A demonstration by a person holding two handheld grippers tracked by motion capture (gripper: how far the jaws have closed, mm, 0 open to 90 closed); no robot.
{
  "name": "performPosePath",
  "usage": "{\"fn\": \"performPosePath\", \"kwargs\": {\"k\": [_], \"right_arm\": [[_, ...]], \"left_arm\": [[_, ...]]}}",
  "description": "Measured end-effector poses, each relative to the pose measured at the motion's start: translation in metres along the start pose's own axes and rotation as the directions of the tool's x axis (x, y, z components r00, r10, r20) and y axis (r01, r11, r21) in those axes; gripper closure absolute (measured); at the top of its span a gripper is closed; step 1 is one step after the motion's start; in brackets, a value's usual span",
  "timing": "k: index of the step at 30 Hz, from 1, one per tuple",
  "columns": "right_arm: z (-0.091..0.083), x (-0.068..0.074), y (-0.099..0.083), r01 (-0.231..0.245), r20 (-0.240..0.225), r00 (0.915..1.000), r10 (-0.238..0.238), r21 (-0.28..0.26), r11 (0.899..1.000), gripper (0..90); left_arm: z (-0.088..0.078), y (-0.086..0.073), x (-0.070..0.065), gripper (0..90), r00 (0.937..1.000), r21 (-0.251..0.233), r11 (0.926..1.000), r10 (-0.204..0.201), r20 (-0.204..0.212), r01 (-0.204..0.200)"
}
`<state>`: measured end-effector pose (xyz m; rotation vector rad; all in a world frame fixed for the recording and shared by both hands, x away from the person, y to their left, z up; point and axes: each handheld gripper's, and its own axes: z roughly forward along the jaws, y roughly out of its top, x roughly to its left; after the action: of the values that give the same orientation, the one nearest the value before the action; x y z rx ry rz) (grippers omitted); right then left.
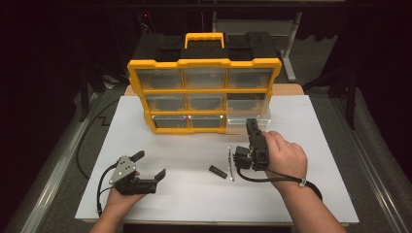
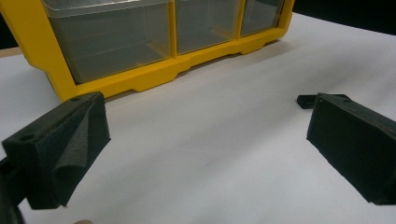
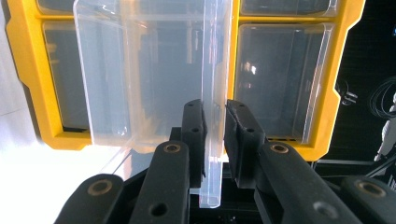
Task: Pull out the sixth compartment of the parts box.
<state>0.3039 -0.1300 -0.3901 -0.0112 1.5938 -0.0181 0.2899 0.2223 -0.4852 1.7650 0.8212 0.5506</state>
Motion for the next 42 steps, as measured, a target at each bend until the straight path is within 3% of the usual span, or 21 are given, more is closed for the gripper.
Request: {"fn": "performPosePath", "kwargs": {"k": [40, 42], "right_arm": [[0.0007, 0.0049, -0.0018, -0.004, 0.003, 1.0000, 0.004, 0.004, 1.000, 78.8], [0.0005, 0.0039, -0.0005, 0.013, 0.002, 0.9999, -0.013, 0.009, 1.000, 78.8]], "left_arm": [[-0.0012, 0.0007, -0.0002, 0.3, 1.0000, -0.010, 0.9999, -0.003, 0.001, 0.003], [-0.0020, 0.0011, -0.0005, 0.3, 1.0000, -0.013, 0.9999, -0.002, 0.000, 0.002]]}}
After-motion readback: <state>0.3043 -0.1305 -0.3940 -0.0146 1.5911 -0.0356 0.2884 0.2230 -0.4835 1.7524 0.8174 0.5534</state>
